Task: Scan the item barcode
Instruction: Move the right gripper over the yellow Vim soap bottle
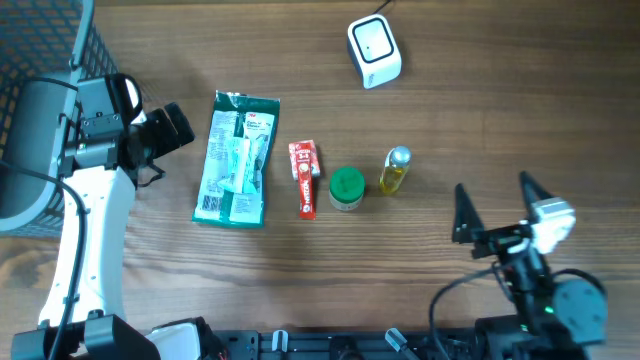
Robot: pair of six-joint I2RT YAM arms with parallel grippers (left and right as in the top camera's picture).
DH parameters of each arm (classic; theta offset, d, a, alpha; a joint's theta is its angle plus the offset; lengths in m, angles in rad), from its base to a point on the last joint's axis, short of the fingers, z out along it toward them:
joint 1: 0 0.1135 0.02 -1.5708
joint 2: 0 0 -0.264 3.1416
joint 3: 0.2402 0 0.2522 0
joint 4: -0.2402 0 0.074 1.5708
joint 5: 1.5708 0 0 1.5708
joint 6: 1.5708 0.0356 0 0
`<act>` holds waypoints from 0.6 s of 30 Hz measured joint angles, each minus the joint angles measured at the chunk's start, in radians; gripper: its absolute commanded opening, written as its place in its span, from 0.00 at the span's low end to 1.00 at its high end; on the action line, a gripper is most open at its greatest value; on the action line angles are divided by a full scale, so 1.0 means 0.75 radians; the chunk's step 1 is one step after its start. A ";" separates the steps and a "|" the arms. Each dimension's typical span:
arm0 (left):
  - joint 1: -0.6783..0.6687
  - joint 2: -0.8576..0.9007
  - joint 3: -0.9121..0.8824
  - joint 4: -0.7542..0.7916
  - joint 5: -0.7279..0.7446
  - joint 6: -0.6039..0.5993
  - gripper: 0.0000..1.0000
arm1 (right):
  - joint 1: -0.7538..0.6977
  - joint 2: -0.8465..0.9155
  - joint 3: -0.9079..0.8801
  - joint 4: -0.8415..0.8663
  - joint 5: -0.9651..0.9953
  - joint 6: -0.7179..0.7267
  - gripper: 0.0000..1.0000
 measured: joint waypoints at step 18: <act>0.000 0.000 0.000 0.000 -0.010 0.005 1.00 | -0.004 1.677 1.566 -1.494 -0.188 0.035 0.97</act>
